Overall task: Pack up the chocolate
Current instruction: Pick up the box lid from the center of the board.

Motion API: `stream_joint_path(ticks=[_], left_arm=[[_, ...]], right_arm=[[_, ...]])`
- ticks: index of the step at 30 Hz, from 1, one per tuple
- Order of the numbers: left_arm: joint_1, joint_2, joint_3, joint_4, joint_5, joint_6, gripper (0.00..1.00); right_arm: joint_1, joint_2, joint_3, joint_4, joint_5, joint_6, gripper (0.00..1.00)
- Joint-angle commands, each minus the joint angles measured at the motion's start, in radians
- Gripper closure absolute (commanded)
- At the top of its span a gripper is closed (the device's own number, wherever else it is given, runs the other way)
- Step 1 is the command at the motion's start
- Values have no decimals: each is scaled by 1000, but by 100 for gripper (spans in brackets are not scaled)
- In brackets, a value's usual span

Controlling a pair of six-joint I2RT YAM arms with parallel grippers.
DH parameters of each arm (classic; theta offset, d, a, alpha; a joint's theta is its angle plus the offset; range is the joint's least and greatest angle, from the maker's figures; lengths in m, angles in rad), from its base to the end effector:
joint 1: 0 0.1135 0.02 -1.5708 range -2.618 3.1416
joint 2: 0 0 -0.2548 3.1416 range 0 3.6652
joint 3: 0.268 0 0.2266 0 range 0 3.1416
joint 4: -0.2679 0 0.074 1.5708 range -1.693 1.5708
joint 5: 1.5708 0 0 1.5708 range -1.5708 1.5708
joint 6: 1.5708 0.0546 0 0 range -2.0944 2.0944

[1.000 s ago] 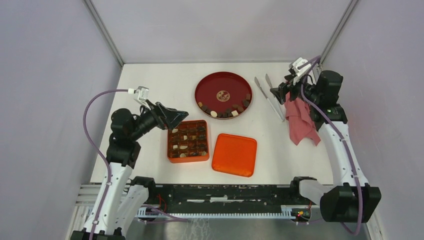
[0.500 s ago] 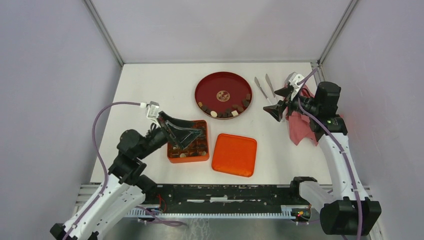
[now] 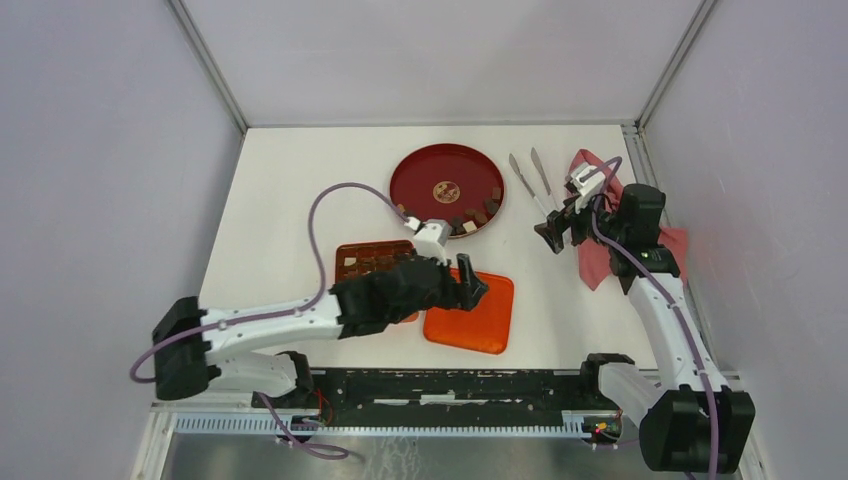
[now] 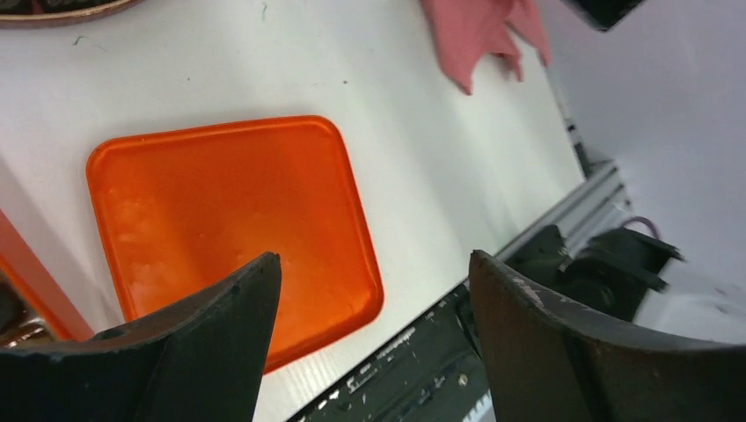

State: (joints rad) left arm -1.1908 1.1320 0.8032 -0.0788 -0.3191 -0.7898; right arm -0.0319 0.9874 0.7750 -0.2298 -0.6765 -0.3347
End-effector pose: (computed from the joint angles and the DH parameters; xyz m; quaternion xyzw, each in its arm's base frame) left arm 0.1099 -0.2290 0.2805 0.0788 0.8258 -0.3808 0.4085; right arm 0.2122 0.0274 0.2889 -0.2957 0.7612 0.1837 0.5472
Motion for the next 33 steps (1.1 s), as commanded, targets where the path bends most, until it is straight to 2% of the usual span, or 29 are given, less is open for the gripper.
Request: stream_joint_path(ticks=[1, 4, 7, 8, 11, 18, 21, 23, 24, 33], left_arm=[[-19, 236, 161, -77, -131, -81, 21], [-19, 382, 262, -122, -96, -80, 24], [-18, 498, 347, -145, -57, -75, 44], [-19, 536, 376, -157, -44, -75, 47], [-25, 645, 474, -226, -31, -75, 48], [-83, 873, 722, -489, -141, -55, 47], [-88, 915, 753, -515, -157, -56, 48], [-90, 930, 772, -523, -157, -50, 57], [-91, 940, 782, -529, -155, -46, 59], [-115, 1021, 865, -584, -137, -58, 62]], right_arm=[[-16, 27, 3, 57, 100, 26, 7], [-17, 44, 5, 52, 113, 41, 7], [-19, 36, -1, 68, 156, 69, 7], [-20, 28, -8, 79, 181, 77, 6], [-27, 19, -17, 95, 213, 96, 4], [-37, 25, -20, 104, 247, 114, 4], [-42, 24, -23, 109, 251, 120, 4], [-43, 26, -26, 112, 250, 121, 4], [-43, 28, -25, 111, 250, 122, 4], [-43, 39, -25, 110, 251, 123, 4]])
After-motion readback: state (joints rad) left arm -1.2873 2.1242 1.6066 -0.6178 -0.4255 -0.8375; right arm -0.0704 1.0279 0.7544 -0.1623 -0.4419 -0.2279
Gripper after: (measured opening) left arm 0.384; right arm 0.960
